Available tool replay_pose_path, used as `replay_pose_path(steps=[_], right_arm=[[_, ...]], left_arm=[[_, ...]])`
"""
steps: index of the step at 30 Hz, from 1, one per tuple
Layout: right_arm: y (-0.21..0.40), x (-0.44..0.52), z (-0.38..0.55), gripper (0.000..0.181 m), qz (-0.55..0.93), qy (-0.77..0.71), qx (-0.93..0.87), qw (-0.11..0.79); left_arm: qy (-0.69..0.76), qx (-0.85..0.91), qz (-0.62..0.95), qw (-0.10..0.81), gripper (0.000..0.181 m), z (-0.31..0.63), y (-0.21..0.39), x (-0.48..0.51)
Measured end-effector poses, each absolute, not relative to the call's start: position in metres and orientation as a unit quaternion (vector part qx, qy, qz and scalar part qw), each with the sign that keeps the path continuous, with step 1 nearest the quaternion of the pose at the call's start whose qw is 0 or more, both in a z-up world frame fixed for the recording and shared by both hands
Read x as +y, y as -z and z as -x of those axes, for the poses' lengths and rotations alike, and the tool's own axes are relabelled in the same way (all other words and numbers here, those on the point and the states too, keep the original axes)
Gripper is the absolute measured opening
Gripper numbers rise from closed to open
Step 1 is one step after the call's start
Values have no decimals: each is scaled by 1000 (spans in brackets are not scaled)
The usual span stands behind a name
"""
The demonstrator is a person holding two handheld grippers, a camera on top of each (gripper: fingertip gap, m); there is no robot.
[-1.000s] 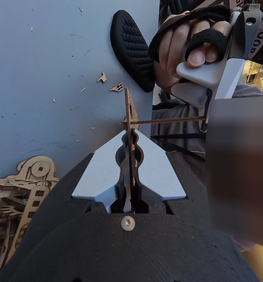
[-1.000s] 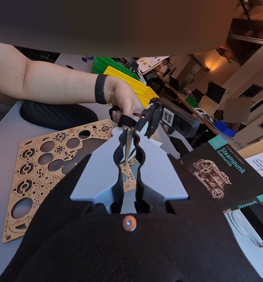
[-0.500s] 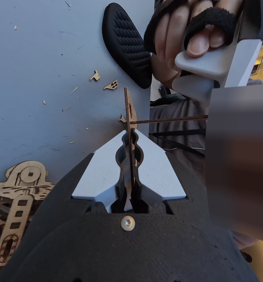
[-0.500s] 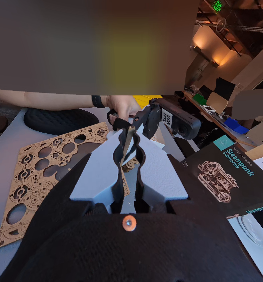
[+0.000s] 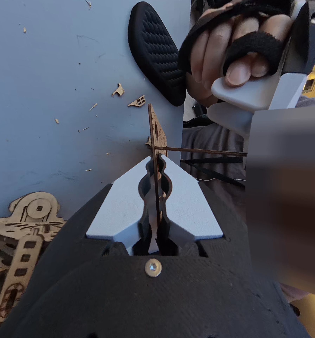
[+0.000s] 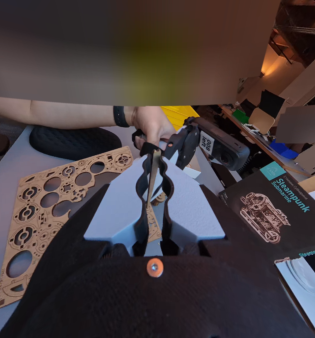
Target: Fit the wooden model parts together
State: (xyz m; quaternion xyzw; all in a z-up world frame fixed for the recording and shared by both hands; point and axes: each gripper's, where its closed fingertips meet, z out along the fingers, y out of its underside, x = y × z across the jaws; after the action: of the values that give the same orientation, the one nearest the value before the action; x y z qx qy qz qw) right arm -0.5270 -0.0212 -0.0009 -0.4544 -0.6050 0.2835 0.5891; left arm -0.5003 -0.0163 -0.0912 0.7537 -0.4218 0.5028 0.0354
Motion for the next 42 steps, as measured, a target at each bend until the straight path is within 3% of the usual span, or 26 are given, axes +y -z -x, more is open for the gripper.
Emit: replay_pose_path(steps=[18,31,42], right_arm=[[22,-13,501,2,477,-283,-596,580],[-9,-31,481,1,463,-341,-533,621],[9,-45,494,1,480,-373,-565,557]], left_arm=[[-506,-422,-751,34,1,500,87,-18],[-493,-413,-764,47,3,504,96,-16],[-495,-410,-764,57,3,506,98,-17]])
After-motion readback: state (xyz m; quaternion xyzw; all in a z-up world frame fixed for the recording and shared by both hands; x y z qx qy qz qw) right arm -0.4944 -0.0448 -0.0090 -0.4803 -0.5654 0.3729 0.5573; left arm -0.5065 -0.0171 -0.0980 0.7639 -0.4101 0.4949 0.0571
